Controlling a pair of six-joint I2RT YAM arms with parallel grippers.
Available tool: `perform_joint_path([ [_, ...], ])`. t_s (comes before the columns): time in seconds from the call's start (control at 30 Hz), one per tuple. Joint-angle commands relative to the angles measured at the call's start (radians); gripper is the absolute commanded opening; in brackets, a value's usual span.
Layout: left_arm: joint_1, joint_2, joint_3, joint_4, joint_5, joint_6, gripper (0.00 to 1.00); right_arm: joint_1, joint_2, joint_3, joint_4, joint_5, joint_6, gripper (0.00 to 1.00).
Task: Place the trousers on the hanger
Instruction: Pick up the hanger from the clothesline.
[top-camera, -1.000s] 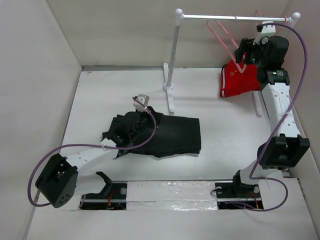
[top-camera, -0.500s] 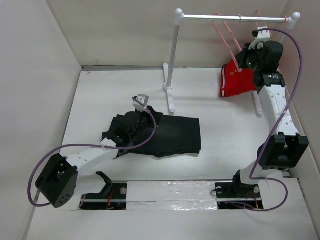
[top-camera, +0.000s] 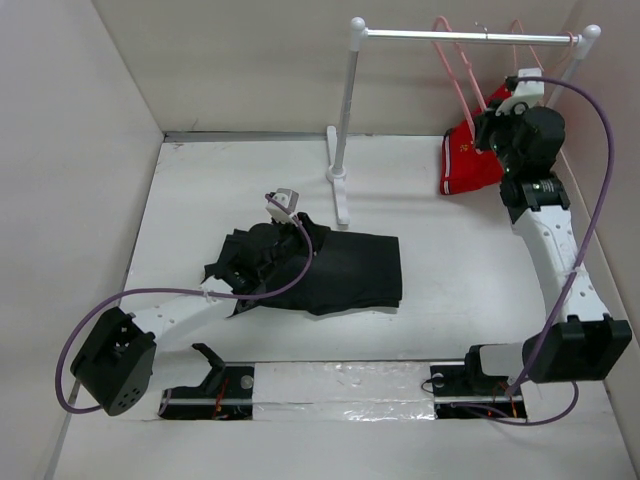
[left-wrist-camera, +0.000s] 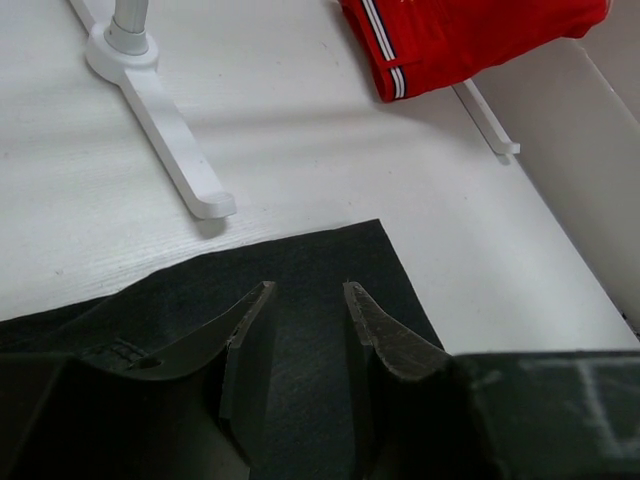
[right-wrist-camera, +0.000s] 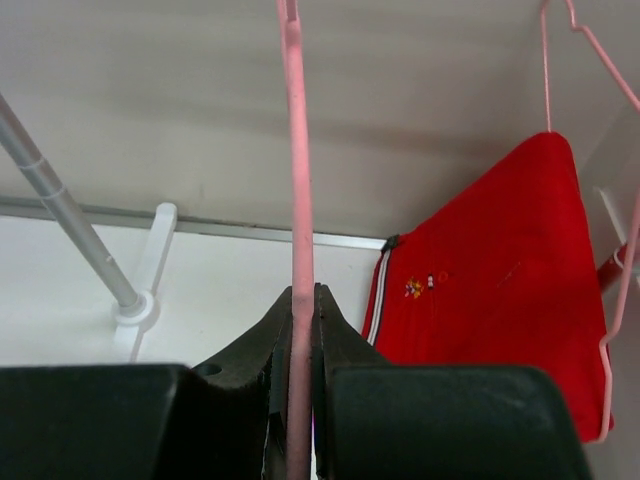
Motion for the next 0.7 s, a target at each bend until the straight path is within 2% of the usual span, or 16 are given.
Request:
perform_joint_path([
  [0.0, -0.007, -0.018, -0.004, 0.068, 0.053, 0.006, 0.30, 0.006, -0.058, -0.125, 0.108, 0.065, 0.014, 0.00],
  [0.2, -0.007, -0.007, 0.004, 0.097, 0.084, 0.003, 0.30, 0.048, -0.145, -0.312, 0.175, 0.058, 0.088, 0.00],
  [0.3, -0.007, -0.001, 0.013, 0.121, 0.096, -0.009, 0.31, 0.127, -0.181, -0.397, 0.187, 0.149, 0.097, 0.00],
  [0.4, -0.048, 0.036, 0.088, 0.082, 0.093, -0.017, 0.32, 0.208, -0.209, -0.513, 0.187, 0.252, 0.109, 0.00],
  [0.5, -0.139, 0.099, 0.176, 0.039, 0.000, -0.005, 0.35, 0.269, -0.233, -0.633, 0.181, 0.348, 0.140, 0.00],
  [0.67, -0.197, 0.270, 0.335, 0.042, 0.093, -0.086, 0.37, 0.323, -0.302, -0.805, 0.197, 0.414, 0.142, 0.00],
])
